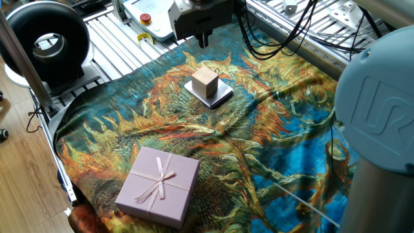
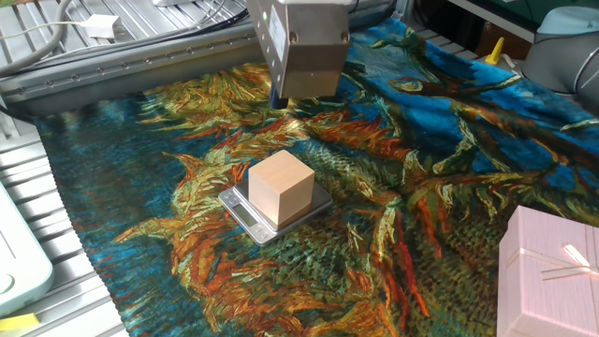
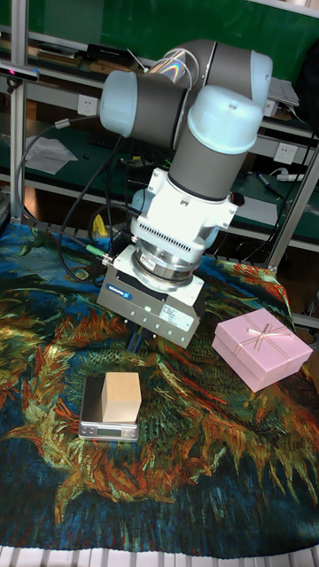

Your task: Place the block on the scale

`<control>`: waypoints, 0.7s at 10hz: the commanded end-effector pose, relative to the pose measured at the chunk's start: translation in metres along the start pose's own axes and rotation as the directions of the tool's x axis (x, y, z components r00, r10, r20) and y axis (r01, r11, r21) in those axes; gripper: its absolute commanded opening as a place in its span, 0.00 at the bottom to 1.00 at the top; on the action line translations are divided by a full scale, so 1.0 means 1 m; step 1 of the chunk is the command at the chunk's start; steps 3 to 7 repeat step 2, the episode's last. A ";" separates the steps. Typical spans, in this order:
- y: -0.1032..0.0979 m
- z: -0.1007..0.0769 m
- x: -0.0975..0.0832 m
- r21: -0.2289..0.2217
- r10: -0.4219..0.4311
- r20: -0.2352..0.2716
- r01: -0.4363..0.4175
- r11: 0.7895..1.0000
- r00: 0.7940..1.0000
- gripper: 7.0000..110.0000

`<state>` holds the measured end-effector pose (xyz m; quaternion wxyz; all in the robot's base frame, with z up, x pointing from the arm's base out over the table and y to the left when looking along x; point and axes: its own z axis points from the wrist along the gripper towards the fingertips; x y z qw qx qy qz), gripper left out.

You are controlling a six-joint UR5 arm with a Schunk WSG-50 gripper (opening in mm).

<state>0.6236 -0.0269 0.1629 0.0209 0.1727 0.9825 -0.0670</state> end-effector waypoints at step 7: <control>-0.003 0.008 -0.005 0.004 -0.001 0.006 0.001 1.000 1.000 0.00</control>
